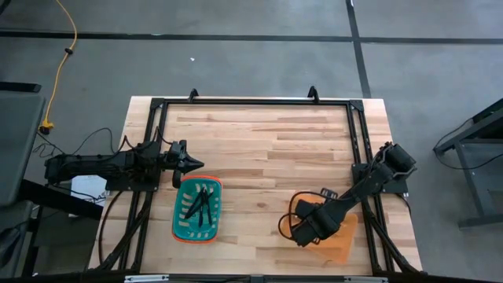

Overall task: Sort pens & pencils
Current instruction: Put the yellow pencil into the orange bin

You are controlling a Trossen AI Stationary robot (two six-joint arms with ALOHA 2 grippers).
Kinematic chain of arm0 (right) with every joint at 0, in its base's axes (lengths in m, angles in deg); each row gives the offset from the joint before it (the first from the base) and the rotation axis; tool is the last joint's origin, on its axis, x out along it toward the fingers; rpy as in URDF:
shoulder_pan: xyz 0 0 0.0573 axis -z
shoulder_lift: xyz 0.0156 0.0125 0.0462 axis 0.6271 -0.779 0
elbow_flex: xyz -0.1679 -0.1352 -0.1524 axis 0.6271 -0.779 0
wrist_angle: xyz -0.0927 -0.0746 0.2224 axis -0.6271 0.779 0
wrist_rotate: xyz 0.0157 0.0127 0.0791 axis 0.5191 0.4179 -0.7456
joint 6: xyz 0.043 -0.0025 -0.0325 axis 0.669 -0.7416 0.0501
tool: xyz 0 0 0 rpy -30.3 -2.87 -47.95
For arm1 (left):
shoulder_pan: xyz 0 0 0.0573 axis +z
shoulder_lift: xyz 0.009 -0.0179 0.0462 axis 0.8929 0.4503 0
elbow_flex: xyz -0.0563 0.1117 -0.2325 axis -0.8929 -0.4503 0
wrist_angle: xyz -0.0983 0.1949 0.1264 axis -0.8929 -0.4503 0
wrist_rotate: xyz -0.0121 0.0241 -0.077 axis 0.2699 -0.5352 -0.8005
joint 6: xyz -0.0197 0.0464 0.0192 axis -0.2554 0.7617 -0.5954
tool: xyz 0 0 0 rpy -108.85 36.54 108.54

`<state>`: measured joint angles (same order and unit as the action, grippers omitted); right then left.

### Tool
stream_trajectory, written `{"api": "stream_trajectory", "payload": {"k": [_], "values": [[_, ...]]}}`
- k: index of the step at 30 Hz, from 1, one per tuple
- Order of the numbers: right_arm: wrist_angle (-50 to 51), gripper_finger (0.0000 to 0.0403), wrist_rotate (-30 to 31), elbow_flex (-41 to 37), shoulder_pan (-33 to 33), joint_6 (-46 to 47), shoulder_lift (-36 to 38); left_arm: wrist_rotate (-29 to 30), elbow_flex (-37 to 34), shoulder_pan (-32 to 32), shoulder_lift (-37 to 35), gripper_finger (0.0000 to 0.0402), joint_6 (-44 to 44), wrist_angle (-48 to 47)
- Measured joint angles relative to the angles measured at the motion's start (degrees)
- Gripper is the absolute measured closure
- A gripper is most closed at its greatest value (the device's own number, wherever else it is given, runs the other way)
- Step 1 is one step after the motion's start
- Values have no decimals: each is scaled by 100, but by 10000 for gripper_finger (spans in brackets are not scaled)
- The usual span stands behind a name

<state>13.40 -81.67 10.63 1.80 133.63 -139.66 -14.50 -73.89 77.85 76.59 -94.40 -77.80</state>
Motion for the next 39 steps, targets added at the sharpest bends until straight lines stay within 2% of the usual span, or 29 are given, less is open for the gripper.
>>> {"api": "stream_trajectory", "payload": {"k": [21, 39], "values": [[-1371, 402, -151, -1102, -17, -39, -2, 0, 0, 0, -1, 401, 0, 0], [-1986, 402, -147, -1137, -20, -59, -7, 0, 0, 0, -2, 401, 0, 0]]}}
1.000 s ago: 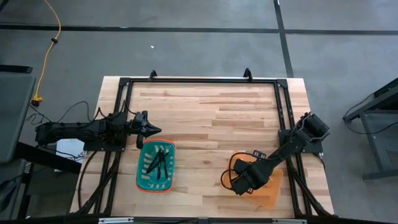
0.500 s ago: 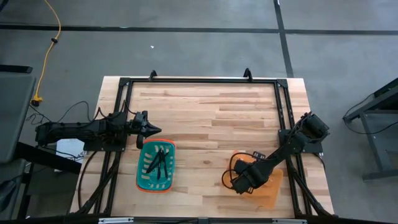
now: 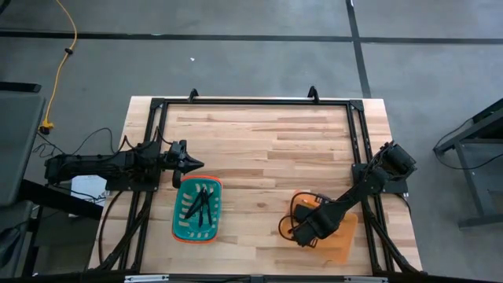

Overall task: Sort pens & pencils
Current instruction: Put the yellow pencil into the orange bin, then return to Home Position

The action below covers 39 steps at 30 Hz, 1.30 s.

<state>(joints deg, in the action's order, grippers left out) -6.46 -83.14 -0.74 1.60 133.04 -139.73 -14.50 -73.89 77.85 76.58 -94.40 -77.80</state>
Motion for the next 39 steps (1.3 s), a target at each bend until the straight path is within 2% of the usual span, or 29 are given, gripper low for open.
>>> {"api": "stream_trajectory", "payload": {"k": [9, 23, 34, 39], "values": [[-819, 402, -303, 1, -7, -1, 0, 0, 0, 0, 0, 401, 0, 0], [-845, 400, -302, 2, -7, 229, 0, 0, 0, 0, 1, 401, 0, 0], [-845, 322, -303, 19, -7, 608, 0, 0, 0, 0, 1, 401, 0, 0], [-838, 304, -510, 20, -2, 577, 0, 0, 0, 0, 2, 401, 0, 0]]}}
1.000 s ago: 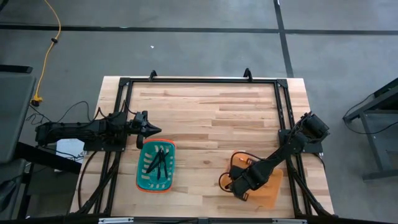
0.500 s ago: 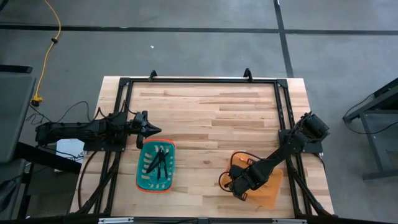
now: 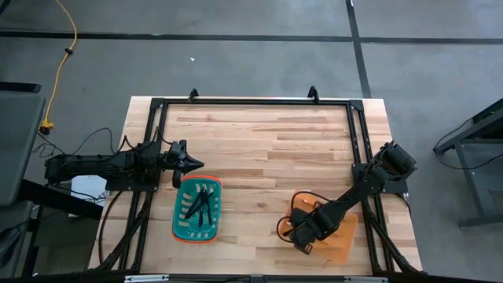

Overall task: Sort pens & pencils
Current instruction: Return to Home Position

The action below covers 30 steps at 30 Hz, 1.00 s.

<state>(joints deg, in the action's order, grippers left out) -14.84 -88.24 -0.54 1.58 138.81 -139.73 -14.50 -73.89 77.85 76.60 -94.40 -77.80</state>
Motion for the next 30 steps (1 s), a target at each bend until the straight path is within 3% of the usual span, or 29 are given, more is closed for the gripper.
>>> {"api": "stream_trajectory", "payload": {"k": [8, 17, 24, 30], "values": [[30, 313, -11, 0, 24, -38, 327, 0, 0, 0, -2, 401, 0, 0], [34, 347, 1484, 0, 60, -985, 1334, 0, 0, 0, 0, 401, 0, 0], [-558, 375, 2367, 0, 296, -2650, 2021, 0, 0, 0, -2, 401, 0, 0], [-1540, 399, 2366, 0, 754, -4474, 2607, 0, 0, 0, 0, 401, 0, 0]]}}
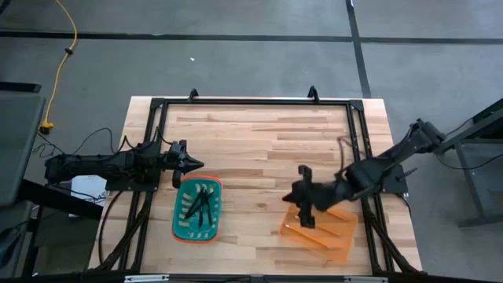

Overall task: Sort pens & pencils
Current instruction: Return to Home Position

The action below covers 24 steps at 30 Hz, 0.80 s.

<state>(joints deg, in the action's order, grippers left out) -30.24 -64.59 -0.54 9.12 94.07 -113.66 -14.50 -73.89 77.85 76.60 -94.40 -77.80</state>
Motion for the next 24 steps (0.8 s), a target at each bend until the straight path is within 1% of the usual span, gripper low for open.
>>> {"api": "stream_trajectory", "payload": {"k": [4, 8, 13, 19, 24], "values": [[-434, 401, -247, 0, 329, -1036, 299, 0, 0, 0, 0, 401, 0, 0], [-554, 402, -542, 0, 622, -1716, 452, 0, 0, 0, -1, 401, 0, 0], [-528, 403, -966, -4, 963, -2258, 529, 0, 0, 0, 0, 401, 0, 0], [-541, 403, -1633, -9, 1465, -2788, 613, 0, 0, 0, 0, 401, 0, 0], [-523, 403, -1920, -11, 1793, -3153, 816, 0, 0, -1, -2, 401, 0, 0]]}}
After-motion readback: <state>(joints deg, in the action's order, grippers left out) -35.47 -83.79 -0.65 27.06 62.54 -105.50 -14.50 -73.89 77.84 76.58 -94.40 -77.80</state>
